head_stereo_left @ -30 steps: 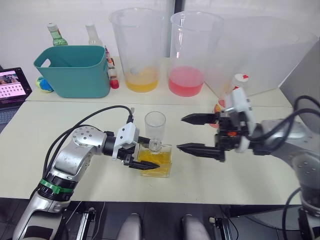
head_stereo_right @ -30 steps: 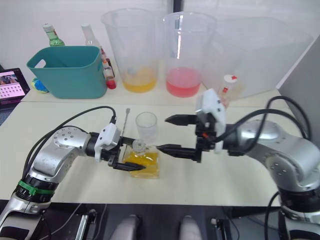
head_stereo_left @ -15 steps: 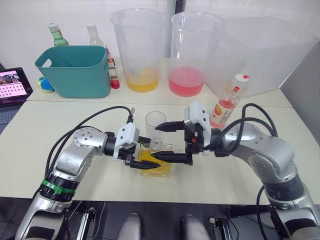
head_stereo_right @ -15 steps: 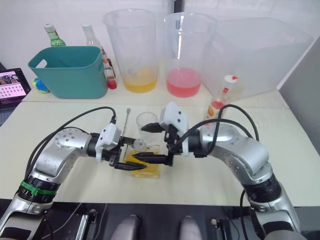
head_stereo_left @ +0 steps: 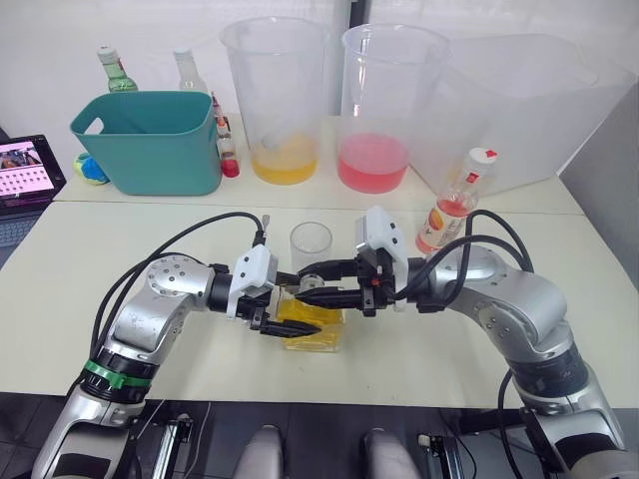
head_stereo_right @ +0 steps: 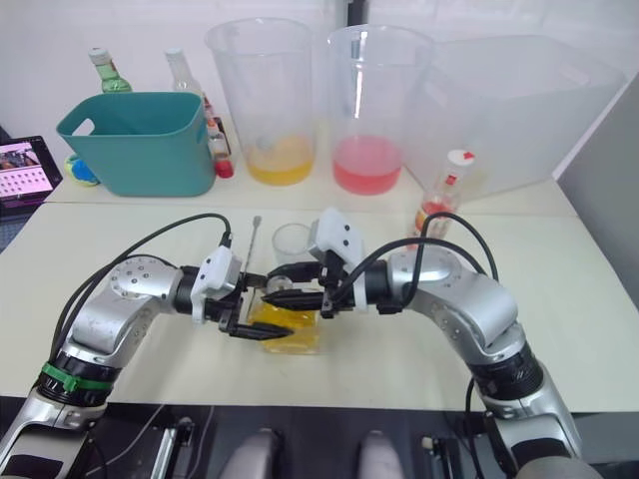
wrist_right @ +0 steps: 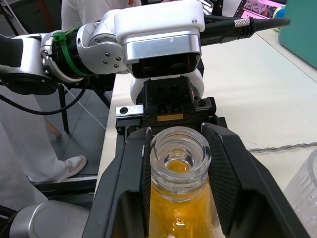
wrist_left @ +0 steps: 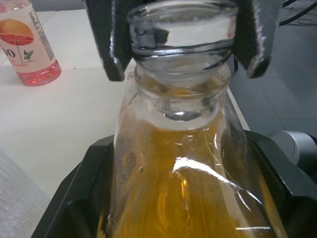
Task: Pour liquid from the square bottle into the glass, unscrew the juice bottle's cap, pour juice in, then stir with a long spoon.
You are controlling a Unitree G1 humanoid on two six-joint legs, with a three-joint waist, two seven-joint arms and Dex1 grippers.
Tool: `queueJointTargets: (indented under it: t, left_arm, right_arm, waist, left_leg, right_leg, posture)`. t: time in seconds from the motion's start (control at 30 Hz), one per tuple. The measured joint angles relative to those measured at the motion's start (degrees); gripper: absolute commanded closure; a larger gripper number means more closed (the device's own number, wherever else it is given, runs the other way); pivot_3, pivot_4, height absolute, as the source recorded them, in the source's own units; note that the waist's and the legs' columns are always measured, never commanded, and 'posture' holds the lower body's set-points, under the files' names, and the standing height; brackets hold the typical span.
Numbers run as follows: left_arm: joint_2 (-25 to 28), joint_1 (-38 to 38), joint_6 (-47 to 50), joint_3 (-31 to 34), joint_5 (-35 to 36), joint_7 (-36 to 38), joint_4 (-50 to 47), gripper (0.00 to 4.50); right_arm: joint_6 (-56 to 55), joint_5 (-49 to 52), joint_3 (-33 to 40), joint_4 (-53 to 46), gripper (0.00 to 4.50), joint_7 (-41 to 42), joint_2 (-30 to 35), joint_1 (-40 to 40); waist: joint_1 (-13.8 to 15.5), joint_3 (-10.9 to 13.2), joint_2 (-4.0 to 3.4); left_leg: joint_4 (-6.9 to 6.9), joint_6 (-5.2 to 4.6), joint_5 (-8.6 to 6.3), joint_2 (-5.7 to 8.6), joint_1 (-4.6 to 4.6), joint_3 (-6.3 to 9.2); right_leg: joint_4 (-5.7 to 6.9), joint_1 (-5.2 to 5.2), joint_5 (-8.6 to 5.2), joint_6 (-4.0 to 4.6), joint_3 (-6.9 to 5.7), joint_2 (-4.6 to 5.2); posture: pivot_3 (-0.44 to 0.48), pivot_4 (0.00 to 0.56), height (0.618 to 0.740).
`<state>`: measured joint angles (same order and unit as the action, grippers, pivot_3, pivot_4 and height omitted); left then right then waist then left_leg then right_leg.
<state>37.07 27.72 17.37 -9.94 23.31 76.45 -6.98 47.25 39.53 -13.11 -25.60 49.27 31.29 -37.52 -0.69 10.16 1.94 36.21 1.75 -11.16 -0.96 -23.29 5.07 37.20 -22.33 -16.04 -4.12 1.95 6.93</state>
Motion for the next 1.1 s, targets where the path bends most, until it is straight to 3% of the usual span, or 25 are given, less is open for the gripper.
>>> queueJointTargets:
  t: [0.27, 0.4, 0.53, 0.67, 0.87, 1.1]
  left_arm:
    - [-0.1, 0.4, -1.1, -0.8, -0.7, 0.0, -0.1, 1.7]
    - [-0.3, 0.5, -2.4, -1.2, -0.7, 0.1, 0.7, 1.7]
    - [-0.6, 0.7, -2.7, -1.3, -0.7, 0.3, 1.4, 1.7]
    - [-1.4, 0.8, -3.7, -1.6, -0.7, 0.3, 2.0, 1.7]
    - [-2.0, 0.3, -4.7, -1.3, -0.7, 0.1, 2.6, 1.7]
    - [-3.1, -1.0, -5.4, -0.2, -0.6, -0.4, 3.0, 1.7]
  right_arm:
    - [4.2, 4.2, 2.5, 0.0, 3.43, -1.0, 0.0, -0.4]
    - [4.2, 7.0, 8.6, -1.8, 3.43, -1.8, 0.6, -6.1]
    - [4.9, 8.1, 9.4, -2.4, 3.43, -2.1, 1.1, -6.3]
    - [5.9, 9.1, 12.1, -2.4, 3.43, -1.6, 6.7, -5.5]
    - [4.3, 6.2, 25.4, 2.9, 3.43, 1.1, 20.5, 8.1]
    - [-7.6, -4.8, 37.5, 17.8, 3.43, 0.7, 22.4, 25.8]
  waist:
    - [0.0, 0.0, -0.01]
    - [0.2, -0.1, -0.14]
    - [0.2, -0.1, -0.17]
    - [0.8, -0.1, -0.21]
    - [1.2, -0.2, -0.41]
    - [1.1, -0.3, -0.64]
  left_leg:
    - [0.01, 0.0, 0.0, 0.0, -0.04, 0.01]
    - [-0.01, 0.0, 0.0, 0.01, 0.13, 0.05]
    - [0.0, 0.0, 0.0, 0.02, 0.12, 0.04]
    - [0.04, 0.0, 0.0, 0.05, 0.06, 0.04]
    - [0.03, -0.06, -0.04, 0.05, 0.12, -0.03]
    - [0.07, -0.07, -0.04, 0.07, 0.11, -0.12]
  right_leg:
    - [0.0, -0.02, 0.0, 0.0, 0.0, 0.0]
    - [0.0, 0.13, 0.0, 0.0, -0.02, 0.0]
    - [-0.03, 0.15, 0.0, 0.0, -0.01, 0.01]
    - [-0.05, 0.15, 0.0, -0.01, -0.01, 0.02]
    - [-0.1, 0.17, 0.01, -0.03, 0.06, 0.02]
    - [-0.1, 0.18, 0.01, -0.06, 0.18, 0.02]
  posture:
    - [0.0, 0.15, 0.74]
    - [0.0, 0.15, 0.74]
    - [0.0, 0.15, 0.74]
    - [0.0, 0.15, 0.74]
    - [0.0, 0.15, 0.74]
    - [0.0, 0.15, 0.74]
